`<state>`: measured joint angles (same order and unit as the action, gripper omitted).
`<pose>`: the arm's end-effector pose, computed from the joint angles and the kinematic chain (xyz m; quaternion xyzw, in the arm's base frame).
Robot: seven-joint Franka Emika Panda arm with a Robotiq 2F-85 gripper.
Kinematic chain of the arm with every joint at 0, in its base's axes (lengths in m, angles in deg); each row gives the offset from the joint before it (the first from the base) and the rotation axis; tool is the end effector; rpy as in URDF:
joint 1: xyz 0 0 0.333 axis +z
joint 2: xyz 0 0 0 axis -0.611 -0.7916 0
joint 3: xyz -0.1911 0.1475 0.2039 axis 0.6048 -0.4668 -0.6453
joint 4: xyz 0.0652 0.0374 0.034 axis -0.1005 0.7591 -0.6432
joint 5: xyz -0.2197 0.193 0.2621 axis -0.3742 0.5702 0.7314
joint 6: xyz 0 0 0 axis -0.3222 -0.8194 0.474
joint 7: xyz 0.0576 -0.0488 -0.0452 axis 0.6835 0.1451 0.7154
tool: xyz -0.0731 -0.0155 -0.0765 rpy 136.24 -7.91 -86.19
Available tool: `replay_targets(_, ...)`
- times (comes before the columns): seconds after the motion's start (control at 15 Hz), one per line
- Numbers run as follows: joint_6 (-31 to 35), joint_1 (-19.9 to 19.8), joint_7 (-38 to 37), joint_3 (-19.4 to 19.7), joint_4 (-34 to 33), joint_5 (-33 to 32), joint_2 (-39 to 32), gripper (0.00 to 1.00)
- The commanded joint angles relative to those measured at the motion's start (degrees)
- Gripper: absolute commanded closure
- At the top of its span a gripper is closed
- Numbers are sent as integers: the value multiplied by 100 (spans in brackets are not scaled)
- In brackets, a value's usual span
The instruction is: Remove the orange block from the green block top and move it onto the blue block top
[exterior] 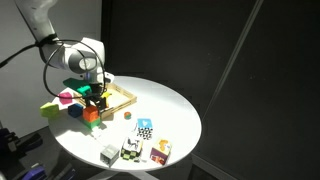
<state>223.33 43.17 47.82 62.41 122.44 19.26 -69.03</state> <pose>0.4897 0.0056 0.1718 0.9983 -0.0305 -0.0236 0.0435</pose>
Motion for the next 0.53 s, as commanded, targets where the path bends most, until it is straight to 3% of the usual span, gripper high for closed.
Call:
replay_targets(0.0,22,104,-278,98,-53,-192,-29,0)
replay_targets(0.07,6,118,-304,104,-58,-197,-35,25)
replay_targets(0.13,4,133,-322,110,-57,-203,-36,26)
replay_targets(0.47,-125,284,-632,179,-44,-261,46,66)
